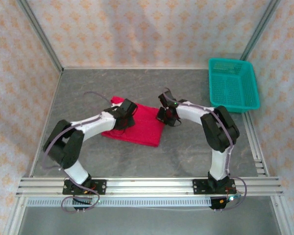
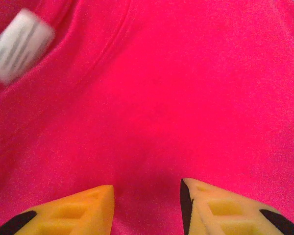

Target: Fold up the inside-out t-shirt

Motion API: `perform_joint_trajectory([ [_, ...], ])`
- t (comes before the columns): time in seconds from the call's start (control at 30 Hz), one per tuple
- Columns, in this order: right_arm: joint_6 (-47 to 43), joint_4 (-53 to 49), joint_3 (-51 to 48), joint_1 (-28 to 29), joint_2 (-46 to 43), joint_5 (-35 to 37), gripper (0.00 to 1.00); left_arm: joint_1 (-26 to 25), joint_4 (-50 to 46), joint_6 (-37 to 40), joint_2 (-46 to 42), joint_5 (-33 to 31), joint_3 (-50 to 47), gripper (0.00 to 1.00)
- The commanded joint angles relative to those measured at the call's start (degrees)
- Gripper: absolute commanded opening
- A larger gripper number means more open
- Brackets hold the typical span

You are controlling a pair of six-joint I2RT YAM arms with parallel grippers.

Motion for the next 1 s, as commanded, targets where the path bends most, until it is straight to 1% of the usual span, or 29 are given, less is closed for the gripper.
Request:
perform_joint_trajectory([
  [0.0,2.12,-3.64,-10.8,3.22,-5.43,2.06,0.08,0.33,-4.61,8.62,5.8,-5.28,11.04,0.42],
  [0.07,5.08,-2.0,-14.97,7.24,-9.85,1.94,0.08,0.54,-8.11,11.96,10.55,-4.92,18.01,0.42],
  [0.13,7.68,-2.34,-16.11,12.02,-12.93,2.8,0.08,1.08,-11.91,14.4,14.7,-5.15,24.3,0.43],
  [0.2,9.63,-3.55,-15.91,15.64,-15.84,3.99,0.08,1.75,-15.21,17.25,16.32,-5.08,29.27,0.44],
  [0.27,9.81,-5.22,-15.03,16.83,-19.2,5.16,0.09,2.64,-17.39,19.53,15.57,-4.63,32.13,0.45],
  [0.33,7.39,-8.88,-12.62,16.39,-21.85,9.32,0.13,4.0,-19.11,20.11,12.89,-3.1,32.41,0.45],
  [0.37,5.44,-10.07,-11.26,15.82,-22.6,11.79,0.18,4.9,-19.56,19.98,10.08,-1.31,31.33,0.45],
  [0.4,3.47,-9.78,-10.38,14.94,-22.73,12.76,0.22,5.62,-19.32,19.54,7.53,0.45,29.51,0.45],
  [0.43,1.62,-8.77,-9.45,13.67,-22.39,13.23,0.24,6.45,-18.61,18.52,4.23,2.62,26.4,0.45],
  [0.5,-1.13,-4.63,-8.18,11.27,-20.42,10.98,0.26,7.71,-15.55,14.93,-2.49,6.53,18.5,0.45],
  [0.57,-2.47,-0.81,-5.98,10.04,-17.03,7.56,0.26,8.09,-9.66,10.24,-8.95,11.27,8.94,0.45],
  [0.67,-3.95,-0.74,-1.25,9.8,-11.35,3.36,0.25,8.09,-1.86,4.23,-14.51,15.8,-2.46,0.45],
  [0.73,-3.64,0.7,-0.76,9.8,-9.03,0.71,0.23,8.09,1.35,1.41,-16.13,16.16,-7.54,0.45],
  [0.83,-2.23,5.38,-4.33,9.8,-7.54,-1.53,0.21,8.46,5.34,-0.51,-15.64,15.23,-11.83,0.45],
  [0.9,-1.43,5.86,-6.82,9.8,-6.94,-0.95,0.19,8.71,5.07,0.87,-13.02,13.61,-11.54,0.44],
  [0.97,0.17,7.51,-10.81,9.89,-7.34,-0.64,0.17,8.54,2.9,3.32,-9.05,9.85,-8.85,0.42],
])
